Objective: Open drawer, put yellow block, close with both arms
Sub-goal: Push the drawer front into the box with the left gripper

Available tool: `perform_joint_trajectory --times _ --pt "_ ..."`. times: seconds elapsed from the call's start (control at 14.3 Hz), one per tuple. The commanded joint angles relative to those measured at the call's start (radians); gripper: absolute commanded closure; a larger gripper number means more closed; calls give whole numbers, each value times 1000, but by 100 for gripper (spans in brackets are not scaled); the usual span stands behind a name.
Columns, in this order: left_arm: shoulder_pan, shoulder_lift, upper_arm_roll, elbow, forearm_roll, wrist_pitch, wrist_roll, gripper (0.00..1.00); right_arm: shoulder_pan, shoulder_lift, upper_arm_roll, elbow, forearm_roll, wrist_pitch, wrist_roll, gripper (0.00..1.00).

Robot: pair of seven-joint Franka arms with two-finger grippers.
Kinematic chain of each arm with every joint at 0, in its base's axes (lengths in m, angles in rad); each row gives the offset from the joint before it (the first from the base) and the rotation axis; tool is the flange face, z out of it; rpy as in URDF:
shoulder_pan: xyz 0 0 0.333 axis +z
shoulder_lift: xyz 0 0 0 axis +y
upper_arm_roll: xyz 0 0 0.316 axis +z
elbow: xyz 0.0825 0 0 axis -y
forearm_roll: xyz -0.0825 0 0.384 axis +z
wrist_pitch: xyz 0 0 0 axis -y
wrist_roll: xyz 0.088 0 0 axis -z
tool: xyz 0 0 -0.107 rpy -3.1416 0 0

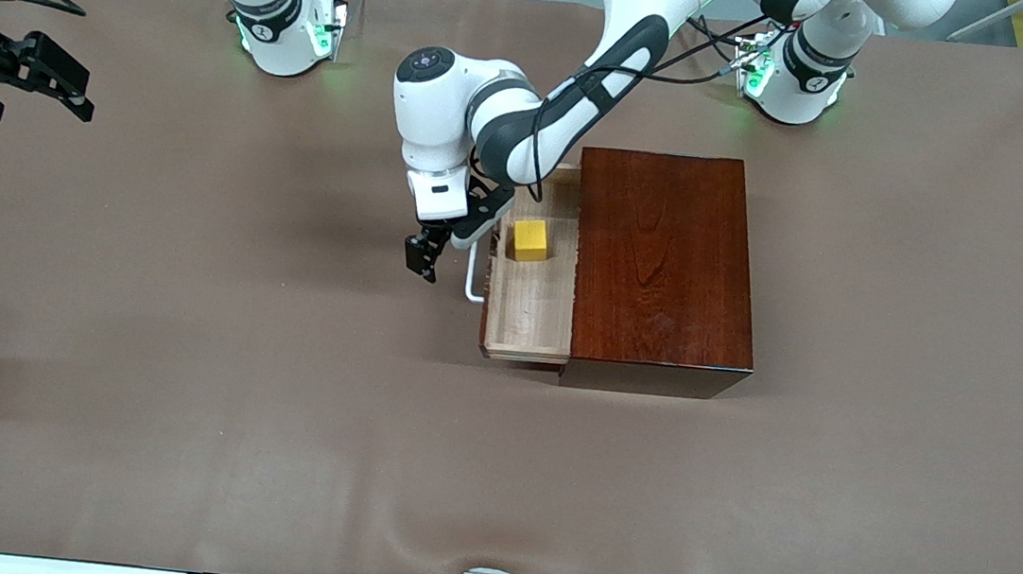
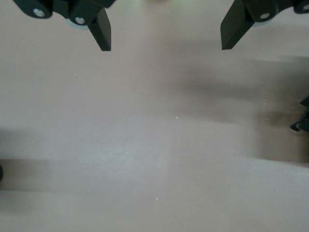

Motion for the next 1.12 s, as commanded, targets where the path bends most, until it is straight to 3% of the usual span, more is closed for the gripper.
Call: perform_joint_trajectory --times 0.0,0.49,1.05 --pt "4 2 14 19 42 -54 -36 0 -3 12 3 23 -29 -13 -14 0" --pt "34 -18 18 6 38 -245 -34 0 -11 12 0 25 -20 -11 -14 0" --pt "86 -18 20 -3 36 -344 -35 0 -8 12 -1 25 -17 -10 -11 0"
